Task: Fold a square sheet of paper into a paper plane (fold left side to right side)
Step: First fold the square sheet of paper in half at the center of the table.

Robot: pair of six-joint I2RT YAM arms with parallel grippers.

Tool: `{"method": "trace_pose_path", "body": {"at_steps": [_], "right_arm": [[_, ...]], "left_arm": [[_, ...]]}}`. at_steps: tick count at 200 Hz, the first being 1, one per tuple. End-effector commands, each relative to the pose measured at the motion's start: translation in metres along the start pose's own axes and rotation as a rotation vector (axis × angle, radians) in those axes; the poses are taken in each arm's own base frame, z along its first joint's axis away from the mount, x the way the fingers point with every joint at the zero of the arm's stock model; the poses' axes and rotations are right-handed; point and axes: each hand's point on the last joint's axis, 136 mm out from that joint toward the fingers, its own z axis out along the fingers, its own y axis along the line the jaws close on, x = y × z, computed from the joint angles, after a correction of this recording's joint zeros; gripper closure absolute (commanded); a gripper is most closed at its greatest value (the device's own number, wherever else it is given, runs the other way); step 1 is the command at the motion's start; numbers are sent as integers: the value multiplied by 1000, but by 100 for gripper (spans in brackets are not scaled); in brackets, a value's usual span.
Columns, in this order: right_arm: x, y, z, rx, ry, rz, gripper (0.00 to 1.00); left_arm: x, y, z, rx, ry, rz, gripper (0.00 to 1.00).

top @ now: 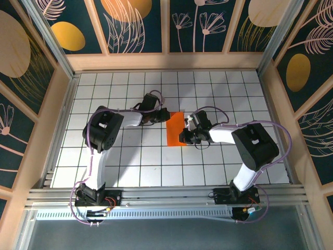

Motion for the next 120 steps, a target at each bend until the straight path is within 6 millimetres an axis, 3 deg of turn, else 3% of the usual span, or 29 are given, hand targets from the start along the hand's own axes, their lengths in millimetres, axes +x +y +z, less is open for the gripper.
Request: {"method": "trace_pose_path", "body": {"at_steps": [1, 29, 66, 99, 120], "right_arm": [[58, -78, 6, 280, 149, 106, 100], [58, -78, 7, 276, 151, 108, 100], [57, -77, 6, 275, 146, 105, 100], [57, -74, 6, 261, 146, 107, 100], [55, -71, 7, 243, 140, 112, 100]], "left_arm": [[-11, 26, 4, -92, -16, 7, 100], [-22, 36, 10, -136, -24, 23, 100], [-22, 50, 17, -156, -18, 7, 100], [-32, 47, 11, -143, -40, 5, 100], [-49, 34, -2, -123, -74, 22, 100]]}}
